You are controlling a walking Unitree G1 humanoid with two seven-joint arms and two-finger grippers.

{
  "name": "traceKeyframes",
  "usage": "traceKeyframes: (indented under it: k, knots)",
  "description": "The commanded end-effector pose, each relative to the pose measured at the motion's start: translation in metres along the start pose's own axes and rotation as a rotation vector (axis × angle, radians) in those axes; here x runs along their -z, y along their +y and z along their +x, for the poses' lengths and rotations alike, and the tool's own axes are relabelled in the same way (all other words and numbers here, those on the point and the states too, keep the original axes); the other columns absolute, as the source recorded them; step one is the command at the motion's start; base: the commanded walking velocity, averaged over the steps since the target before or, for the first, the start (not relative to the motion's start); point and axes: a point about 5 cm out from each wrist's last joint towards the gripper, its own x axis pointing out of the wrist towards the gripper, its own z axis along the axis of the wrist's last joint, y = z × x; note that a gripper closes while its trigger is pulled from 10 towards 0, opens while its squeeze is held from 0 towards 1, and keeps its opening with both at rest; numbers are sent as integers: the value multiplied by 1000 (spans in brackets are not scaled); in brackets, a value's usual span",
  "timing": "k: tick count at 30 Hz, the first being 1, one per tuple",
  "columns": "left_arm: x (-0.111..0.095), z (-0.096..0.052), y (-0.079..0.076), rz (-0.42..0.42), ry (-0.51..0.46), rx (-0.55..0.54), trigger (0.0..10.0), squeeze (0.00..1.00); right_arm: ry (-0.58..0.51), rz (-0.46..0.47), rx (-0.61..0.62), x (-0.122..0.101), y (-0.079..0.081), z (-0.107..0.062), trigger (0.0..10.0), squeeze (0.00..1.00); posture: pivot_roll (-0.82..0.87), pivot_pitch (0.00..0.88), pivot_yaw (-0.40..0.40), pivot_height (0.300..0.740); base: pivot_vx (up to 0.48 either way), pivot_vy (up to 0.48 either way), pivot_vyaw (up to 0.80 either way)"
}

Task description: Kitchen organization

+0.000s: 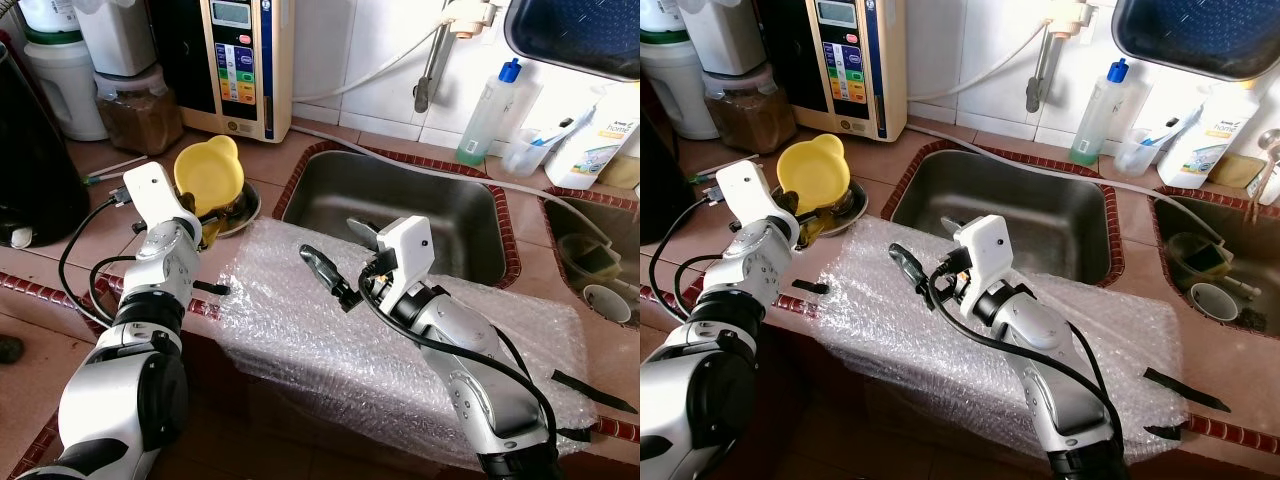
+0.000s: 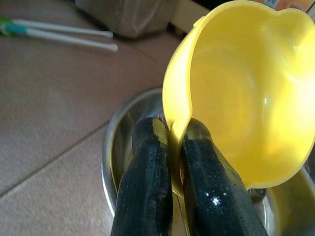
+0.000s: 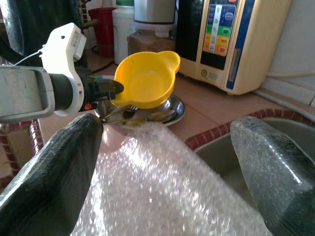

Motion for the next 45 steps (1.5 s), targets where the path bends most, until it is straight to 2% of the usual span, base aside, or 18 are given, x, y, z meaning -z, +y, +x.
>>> traceKeyframes:
  k: [1,5,7,9,13,17,19,22,27,35,41,44,45]
  knots:
    - [-8,0,-3,-10,-46,17,0,0,3,-8,18,0,-5,-1,10000,0,19,0,-72,740,0,0,0]
    - [-15,-3,-10,-16,-130,51,0,0,-8,-14,49,-1,-11,1,10000,0,21,0,-74,740,0,0,0]
    - [-18,-4,-15,15,-163,76,0,0,-19,-10,65,-2,-14,2,10000,0,21,0,-75,740,0,0,0]
    - [-22,-8,-26,34,-217,127,0,0,-28,-2,87,-4,-17,3,10000,0,22,0,-76,740,0,0,0]
    - [-21,-16,-49,83,-261,230,0,0,-47,6,115,-6,-20,4,10000,0,23,0,-78,740,0,0,0]
    - [-17,-25,-69,114,-290,327,0,0,-73,32,154,-10,-25,6,10000,0,21,0,-77,740,0,0,0]
    - [-10,-33,-84,127,-296,400,0,0,-103,79,193,-16,-30,9,10000,0,21,0,-77,740,0,0,0]
    - [-7,-36,-91,121,-293,428,0,0,-115,91,210,-18,-33,10,10000,0,20,0,-77,740,0,0,0]
    - [3,-54,-112,115,-303,534,0,0,-148,123,305,-23,-46,11,10000,0,19,0,-77,740,0,0,0]
    - [17,-77,-134,124,-300,672,0,0,-141,161,386,-21,-61,14,10000,0,20,0,-81,740,0,0,0]
    - [24,-89,-141,128,-282,729,0,0,-143,173,413,-21,-67,18,10000,0,19,0,-82,740,0,0,0]
    - [25,-90,-142,130,-281,731,0,0,-141,170,422,-20,-68,18,10000,0,18,0,-82,740,0,0,0]
    - [25,-90,-142,130,-280,732,0,0,-140,171,432,-20,-69,18,8431,0,19,0,-84,740,0,0,0]
